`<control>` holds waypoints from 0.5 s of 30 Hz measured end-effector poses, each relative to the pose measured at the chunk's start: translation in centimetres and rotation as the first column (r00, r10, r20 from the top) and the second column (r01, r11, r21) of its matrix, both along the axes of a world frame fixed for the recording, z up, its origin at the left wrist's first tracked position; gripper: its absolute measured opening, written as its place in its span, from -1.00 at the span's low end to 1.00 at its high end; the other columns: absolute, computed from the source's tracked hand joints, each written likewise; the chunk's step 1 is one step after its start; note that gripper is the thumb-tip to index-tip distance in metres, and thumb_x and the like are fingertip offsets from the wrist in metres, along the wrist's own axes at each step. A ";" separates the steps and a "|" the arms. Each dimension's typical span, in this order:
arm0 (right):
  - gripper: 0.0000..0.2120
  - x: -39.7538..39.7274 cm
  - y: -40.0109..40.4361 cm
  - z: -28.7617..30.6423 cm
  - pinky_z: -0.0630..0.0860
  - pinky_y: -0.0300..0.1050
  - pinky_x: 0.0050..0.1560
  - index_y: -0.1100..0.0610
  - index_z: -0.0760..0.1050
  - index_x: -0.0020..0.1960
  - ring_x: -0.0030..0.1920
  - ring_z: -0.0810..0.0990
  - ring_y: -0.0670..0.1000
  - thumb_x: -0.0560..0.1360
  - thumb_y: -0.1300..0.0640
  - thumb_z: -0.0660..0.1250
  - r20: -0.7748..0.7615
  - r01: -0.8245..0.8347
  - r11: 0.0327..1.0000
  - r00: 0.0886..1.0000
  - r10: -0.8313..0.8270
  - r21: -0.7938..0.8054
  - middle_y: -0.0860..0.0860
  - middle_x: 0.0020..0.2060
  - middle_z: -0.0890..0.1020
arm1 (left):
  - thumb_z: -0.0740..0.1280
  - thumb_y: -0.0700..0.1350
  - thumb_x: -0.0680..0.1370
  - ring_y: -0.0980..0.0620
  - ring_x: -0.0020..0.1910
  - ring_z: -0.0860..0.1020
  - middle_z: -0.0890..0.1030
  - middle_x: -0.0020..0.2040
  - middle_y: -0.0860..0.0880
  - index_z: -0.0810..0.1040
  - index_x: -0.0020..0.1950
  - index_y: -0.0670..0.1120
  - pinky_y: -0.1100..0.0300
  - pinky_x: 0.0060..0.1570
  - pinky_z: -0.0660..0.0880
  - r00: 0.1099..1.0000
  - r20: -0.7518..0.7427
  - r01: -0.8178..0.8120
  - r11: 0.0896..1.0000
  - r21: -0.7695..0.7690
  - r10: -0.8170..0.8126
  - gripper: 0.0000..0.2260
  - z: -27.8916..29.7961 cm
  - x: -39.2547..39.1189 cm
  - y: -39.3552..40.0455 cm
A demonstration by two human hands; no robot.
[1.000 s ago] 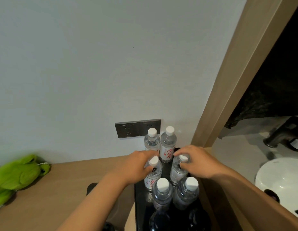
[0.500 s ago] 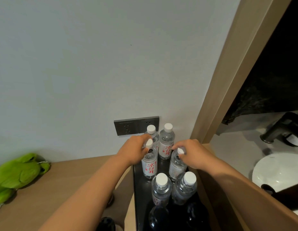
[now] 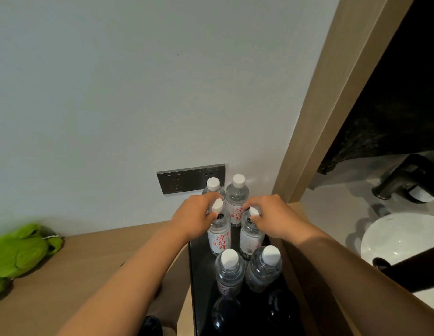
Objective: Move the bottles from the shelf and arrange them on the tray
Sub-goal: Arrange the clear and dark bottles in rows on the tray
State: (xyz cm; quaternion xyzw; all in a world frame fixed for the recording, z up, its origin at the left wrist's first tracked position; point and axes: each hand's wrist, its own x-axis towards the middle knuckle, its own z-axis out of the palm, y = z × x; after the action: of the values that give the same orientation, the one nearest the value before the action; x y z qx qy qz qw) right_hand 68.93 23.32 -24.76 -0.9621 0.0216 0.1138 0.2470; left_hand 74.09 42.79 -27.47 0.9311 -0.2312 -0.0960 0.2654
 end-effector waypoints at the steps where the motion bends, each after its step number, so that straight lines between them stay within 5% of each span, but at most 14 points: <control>1: -0.66 0.0 -0.1 -0.1 0.47 -0.13 0.02 0.02 0.53 0.27 0.09 0.56 0.09 0.53 0.25 0.30 0.000 0.000 1.000 1.000 0.000 0.006 0.10 0.17 0.58 | 0.34 -0.13 0.55 -0.10 0.19 0.55 0.59 0.24 -0.09 0.46 0.29 0.00 0.04 0.16 0.50 1.000 0.010 0.001 1.000 0.010 -0.001 -0.69 0.0 0.0 -0.1; 15: -0.50 0.1 -1.8 0.1 0.43 -0.06 0.20 -0.11 0.37 0.37 0.20 0.44 -0.01 0.48 0.20 0.36 0.000 -0.223 0.973 0.975 0.224 -0.055 -0.04 0.22 0.44 | 0.36 -0.06 0.54 -0.07 0.26 0.51 0.52 0.33 -0.07 0.33 0.41 0.06 0.06 0.18 0.47 0.999 0.045 0.022 0.997 0.077 -0.025 -0.54 0.0 -0.8 0.0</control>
State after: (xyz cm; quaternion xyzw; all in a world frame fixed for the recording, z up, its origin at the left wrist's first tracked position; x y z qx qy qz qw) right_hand 69.00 21.48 -24.69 -0.9651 -0.0843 0.1374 0.2063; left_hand 73.26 42.75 -27.51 0.9397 -0.2444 -0.0864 0.2233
